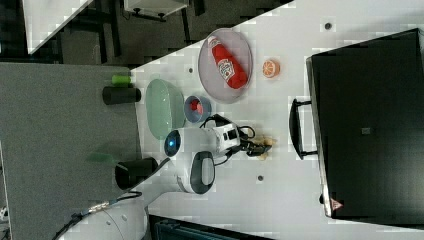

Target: Pick Banana and place it in mug.

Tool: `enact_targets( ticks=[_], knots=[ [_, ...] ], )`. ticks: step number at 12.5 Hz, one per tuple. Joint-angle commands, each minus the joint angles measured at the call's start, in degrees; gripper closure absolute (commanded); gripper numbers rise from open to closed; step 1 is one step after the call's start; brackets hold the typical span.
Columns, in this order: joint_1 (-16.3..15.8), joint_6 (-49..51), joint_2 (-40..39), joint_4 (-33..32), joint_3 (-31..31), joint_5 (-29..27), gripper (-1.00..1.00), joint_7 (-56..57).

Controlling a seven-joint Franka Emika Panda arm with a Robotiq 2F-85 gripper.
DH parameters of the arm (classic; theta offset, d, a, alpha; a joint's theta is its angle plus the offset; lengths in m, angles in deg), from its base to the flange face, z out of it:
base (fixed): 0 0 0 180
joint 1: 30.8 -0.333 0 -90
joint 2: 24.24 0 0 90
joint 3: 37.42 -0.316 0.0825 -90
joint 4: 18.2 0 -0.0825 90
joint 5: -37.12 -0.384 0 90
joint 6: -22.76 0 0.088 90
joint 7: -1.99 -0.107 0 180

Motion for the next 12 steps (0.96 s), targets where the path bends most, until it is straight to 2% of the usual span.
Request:
enact_targets(
  ticks=[1, 4, 6, 12],
  knots=[
    [-0.10, -1.29, 2.01, 0.44, 0.58, -0.62, 0.25, 1.16],
    [-0.10, -1.30, 4.26, 0.41, 0.73, -0.62, 0.26, 1.16],
    [-0.08, 0.30, 8.93, 0.13, 1.00, -0.62, 0.26, 1.16],
    [0.10, 26.64, 28.90, 3.43, 1.15, -0.62, 0.26, 1.13]
  ],
)
